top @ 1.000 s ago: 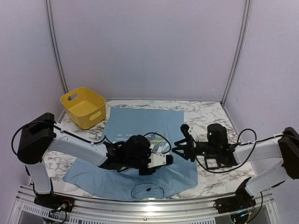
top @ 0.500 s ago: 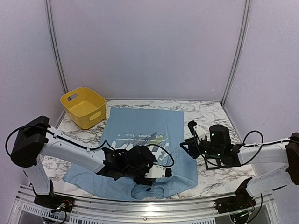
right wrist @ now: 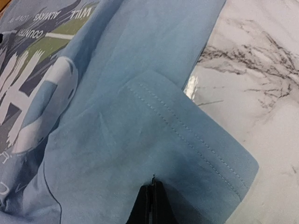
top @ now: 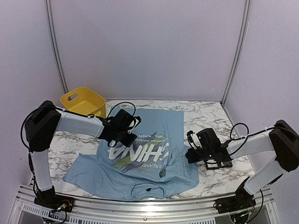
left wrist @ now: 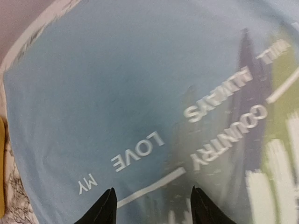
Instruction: Pin the brooch onto the clothing
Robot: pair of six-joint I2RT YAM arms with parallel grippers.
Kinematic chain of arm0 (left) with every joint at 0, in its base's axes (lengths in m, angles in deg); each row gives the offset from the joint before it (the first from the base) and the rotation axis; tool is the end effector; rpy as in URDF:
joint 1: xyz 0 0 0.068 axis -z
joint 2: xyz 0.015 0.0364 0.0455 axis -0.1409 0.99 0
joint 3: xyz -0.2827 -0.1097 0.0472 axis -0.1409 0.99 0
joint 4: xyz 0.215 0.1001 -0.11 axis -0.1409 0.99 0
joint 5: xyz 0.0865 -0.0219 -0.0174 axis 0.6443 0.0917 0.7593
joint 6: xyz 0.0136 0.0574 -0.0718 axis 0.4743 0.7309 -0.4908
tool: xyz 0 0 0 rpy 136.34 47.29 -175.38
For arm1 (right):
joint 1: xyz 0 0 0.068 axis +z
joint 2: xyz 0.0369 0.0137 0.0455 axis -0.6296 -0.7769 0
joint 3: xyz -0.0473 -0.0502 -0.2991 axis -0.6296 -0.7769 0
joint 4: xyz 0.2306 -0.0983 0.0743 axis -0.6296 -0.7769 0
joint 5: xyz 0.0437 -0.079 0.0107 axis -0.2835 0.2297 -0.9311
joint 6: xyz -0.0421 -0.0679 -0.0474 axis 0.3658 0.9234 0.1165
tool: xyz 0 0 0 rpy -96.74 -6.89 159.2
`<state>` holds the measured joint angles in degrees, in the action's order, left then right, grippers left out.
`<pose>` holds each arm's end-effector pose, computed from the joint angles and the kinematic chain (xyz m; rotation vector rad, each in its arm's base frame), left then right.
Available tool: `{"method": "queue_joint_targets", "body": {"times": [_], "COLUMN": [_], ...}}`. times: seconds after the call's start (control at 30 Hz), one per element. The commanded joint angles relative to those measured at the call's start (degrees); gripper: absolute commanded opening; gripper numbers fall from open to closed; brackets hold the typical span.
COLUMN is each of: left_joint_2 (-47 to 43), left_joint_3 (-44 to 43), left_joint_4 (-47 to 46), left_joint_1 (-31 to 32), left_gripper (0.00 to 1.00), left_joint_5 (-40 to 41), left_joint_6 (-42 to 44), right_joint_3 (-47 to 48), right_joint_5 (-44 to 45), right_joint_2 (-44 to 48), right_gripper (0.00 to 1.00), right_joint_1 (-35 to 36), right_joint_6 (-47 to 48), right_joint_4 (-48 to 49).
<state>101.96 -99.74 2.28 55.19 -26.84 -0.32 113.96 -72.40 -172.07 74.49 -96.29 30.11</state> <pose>0.3279 -0.3224 0.1641 0.8727 2.1599 -0.0935 0.2247 0.1619 0.1254 -0.3484 2.4606 0.4453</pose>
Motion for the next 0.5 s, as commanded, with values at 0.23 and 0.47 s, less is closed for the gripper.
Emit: {"method": "queue_joint_targets", "body": {"times": [0.23, 0.47], "left_joint_2": [16.06, 17.94], "left_joint_3": [-12.07, -14.20], "left_joint_4": [9.06, 9.04], "left_joint_1": [-10.22, -12.97], "left_gripper": [0.56, 0.57], "left_joint_5": [9.22, 11.22], "left_joint_6": [-10.78, -9.43], "right_joint_3": [6.35, 7.10], "right_joint_5": [15.13, 13.22], "right_joint_2": [-5.28, -4.08], "right_gripper": [0.00, 0.00], "right_joint_1": [-0.79, -0.87], "right_joint_6": [-5.23, -2.37], "right_joint_4": [-12.86, -13.30]}}
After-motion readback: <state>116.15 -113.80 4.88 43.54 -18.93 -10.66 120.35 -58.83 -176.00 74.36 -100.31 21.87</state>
